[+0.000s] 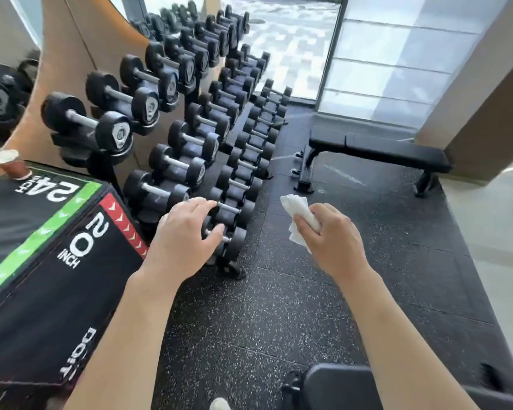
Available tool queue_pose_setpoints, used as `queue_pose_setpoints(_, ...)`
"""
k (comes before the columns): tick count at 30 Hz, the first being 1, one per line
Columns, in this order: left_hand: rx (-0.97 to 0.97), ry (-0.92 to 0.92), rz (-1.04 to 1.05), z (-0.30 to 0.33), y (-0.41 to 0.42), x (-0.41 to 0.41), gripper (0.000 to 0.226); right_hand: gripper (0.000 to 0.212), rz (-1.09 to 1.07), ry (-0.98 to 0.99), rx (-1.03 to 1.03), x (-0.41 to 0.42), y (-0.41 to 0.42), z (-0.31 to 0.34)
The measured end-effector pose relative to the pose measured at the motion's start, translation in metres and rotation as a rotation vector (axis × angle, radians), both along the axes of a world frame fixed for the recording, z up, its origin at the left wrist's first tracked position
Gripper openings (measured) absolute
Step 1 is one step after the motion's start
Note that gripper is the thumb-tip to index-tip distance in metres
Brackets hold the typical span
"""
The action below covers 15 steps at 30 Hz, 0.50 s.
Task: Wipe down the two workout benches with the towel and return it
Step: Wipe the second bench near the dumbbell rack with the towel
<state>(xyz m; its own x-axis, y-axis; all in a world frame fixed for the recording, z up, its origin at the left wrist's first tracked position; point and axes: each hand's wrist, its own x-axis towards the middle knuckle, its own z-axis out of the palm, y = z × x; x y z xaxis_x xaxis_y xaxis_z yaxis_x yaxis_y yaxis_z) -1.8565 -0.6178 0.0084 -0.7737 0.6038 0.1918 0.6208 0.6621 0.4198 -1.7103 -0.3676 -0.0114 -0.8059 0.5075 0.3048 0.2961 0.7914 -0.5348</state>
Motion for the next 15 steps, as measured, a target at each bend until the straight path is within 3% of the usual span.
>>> queue_pose_setpoints(15,-0.113,-0.011,0.003,-0.011,0.004,-0.08,0.051,0.028,-0.05,-0.003,0.007,-0.076,0.004,-0.006)
